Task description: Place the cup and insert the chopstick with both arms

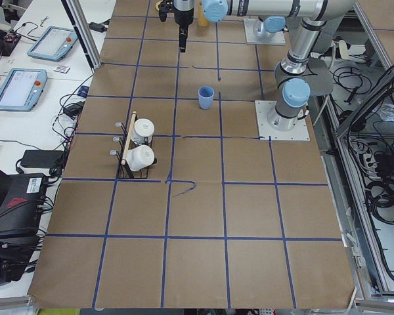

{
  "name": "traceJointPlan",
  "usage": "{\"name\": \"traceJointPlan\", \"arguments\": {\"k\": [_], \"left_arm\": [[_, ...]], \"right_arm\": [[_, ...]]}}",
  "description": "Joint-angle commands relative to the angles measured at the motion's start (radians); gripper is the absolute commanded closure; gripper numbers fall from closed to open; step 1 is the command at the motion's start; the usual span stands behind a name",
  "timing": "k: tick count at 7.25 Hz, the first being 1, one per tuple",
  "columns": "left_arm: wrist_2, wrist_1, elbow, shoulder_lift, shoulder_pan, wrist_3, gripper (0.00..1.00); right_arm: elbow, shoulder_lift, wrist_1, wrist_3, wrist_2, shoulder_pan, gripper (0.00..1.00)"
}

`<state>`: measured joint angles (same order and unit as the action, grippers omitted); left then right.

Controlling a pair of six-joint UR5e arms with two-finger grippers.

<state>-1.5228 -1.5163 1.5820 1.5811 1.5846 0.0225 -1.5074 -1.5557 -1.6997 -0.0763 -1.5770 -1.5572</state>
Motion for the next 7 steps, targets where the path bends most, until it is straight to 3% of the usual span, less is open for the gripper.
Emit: {"name": "traceJointPlan", "arguments": {"k": [1,7], "left_arm": [[0.003,-0.001,0.000,-0.001,0.000,0.043,0.00],[0.000,-0.001,0.004,-0.003,0.001,0.043,0.00]], "right_arm": [[0.007,-0.006,0.082,0.013,0.008,0.003,0.00],[0.003,-0.006,0.037,0.012,0.009,0.003,0.00]]}}
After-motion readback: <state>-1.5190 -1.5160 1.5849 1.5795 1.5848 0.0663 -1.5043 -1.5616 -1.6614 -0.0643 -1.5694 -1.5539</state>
